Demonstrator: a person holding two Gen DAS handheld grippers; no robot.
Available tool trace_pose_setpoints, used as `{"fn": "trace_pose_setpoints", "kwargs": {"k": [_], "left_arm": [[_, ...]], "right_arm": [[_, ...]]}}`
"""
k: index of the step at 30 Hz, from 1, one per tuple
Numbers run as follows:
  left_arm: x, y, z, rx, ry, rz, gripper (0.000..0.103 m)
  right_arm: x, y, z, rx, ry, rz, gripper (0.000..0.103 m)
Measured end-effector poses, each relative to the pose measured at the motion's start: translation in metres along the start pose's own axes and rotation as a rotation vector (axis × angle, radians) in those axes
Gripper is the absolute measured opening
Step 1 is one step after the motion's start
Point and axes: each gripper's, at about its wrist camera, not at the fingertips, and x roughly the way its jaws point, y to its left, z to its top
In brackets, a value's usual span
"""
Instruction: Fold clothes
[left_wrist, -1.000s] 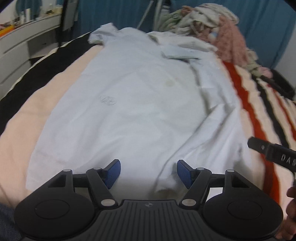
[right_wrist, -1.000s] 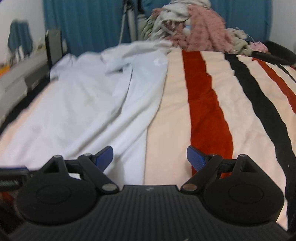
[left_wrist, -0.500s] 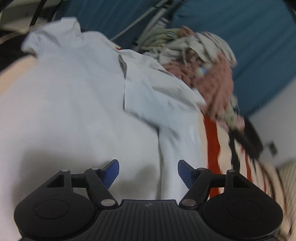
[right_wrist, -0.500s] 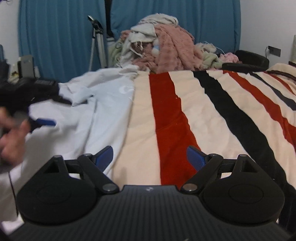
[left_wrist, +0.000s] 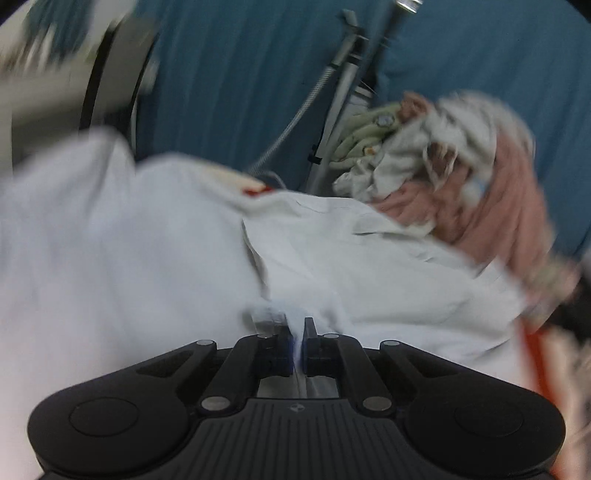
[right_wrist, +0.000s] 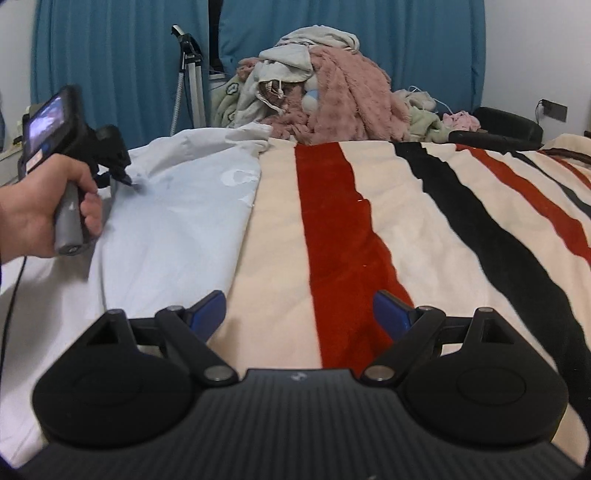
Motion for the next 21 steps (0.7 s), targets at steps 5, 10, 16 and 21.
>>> {"fn": "trace_pose_setpoints", "kwargs": {"k": [5,10,16,21], "left_arm": [[-0.012,-0.009,0.005,0.177,-0.014,0.095,0.040],[-0.065,-0.008,-0.016,0.270,0.026,0.088,0.049],[-0.197,0.012,-0.094,0.220,0.164,-0.100,0.053],[-0.279,0.028,-0.167,0.207,0.264,-0.193,0.064]], "right_arm": [[0.007,0.001,0.000,-0.004,-0.014,0.008,0.088],[0.004,0.002,0.001,-0.007,-0.042,0.018,0.088],[-0.022,0.000,0.007,0.001,-0.104,0.032,0.088],[-0.049,0.001,0.011,-0.016,-0.135,0.022,0.088]]}}
